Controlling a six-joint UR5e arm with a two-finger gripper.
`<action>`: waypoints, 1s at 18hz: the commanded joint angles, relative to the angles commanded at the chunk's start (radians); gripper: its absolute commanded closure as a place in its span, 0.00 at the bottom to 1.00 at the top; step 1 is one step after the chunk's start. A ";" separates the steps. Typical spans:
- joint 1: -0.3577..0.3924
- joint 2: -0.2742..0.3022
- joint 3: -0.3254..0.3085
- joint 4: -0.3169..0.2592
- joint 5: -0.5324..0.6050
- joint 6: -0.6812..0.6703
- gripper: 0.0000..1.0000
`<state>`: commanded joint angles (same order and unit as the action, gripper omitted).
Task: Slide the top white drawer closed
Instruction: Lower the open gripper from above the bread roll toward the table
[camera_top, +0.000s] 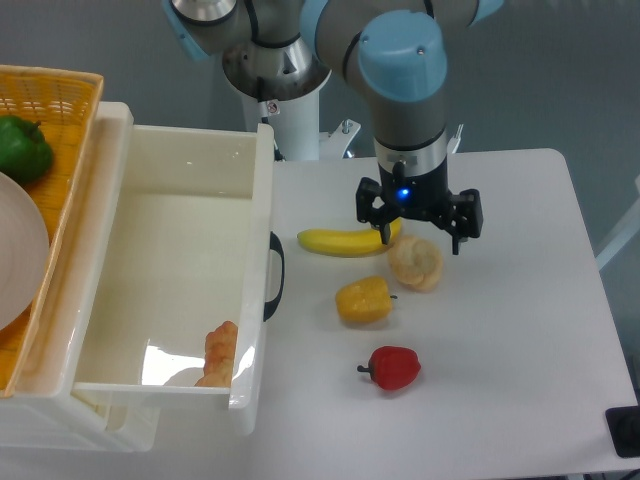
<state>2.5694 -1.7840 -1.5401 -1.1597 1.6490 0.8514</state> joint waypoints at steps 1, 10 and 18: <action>0.002 -0.005 -0.003 0.000 0.006 0.002 0.00; 0.014 -0.038 -0.014 0.003 -0.020 -0.003 0.00; 0.029 -0.067 -0.066 0.008 -0.034 -0.020 0.00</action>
<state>2.5985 -1.8515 -1.6060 -1.1520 1.6153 0.8315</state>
